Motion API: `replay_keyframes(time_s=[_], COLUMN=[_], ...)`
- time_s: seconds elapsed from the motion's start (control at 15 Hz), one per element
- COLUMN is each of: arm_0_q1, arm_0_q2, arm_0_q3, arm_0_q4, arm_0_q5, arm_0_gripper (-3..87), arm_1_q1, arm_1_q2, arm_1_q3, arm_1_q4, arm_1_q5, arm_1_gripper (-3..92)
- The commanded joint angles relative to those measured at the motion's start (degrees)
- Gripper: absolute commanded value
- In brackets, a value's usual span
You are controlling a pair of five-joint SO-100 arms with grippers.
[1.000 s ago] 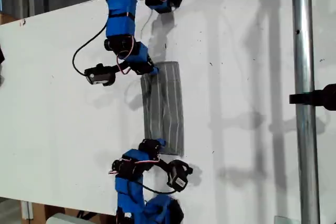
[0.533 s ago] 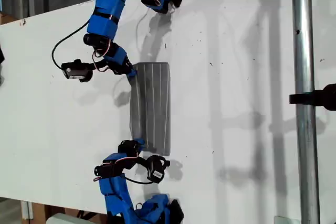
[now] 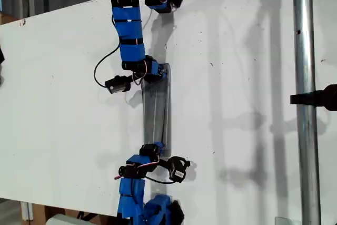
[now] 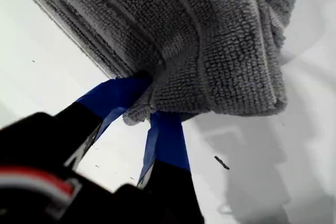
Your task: Grasp corners of a towel and fold twice.
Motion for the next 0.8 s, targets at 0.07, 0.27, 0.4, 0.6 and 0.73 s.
replay_keyframes(time_s=[0.07,0.27,0.4,0.6,0.73], arm_0_q1=[-2.37,3.34,10.02,16.26,19.86], arm_0_q2=[-3.25,1.76,14.77,36.91,54.67], arm_0_q3=[-1.32,-9.67,-11.51,5.01,20.48], arm_0_q4=[1.93,18.9,25.66,25.58,20.3], arm_0_q5=[-1.05,-7.65,-10.63,-17.49,-22.32], arm_0_gripper=[2.0,26.7,30.7,34.3,33.0], arm_1_q1=[3.34,1.05,-2.64,-7.12,-6.68], arm_1_q2=[-0.88,6.24,18.19,39.81,56.25], arm_1_q3=[-0.26,-3.52,-5.1,4.92,20.39], arm_1_q4=[3.87,15.91,24.52,27.6,24.87], arm_1_q5=[3.52,7.91,11.87,18.19,23.64], arm_1_gripper=[1.1,23.1,26.9,30.8,30.0])
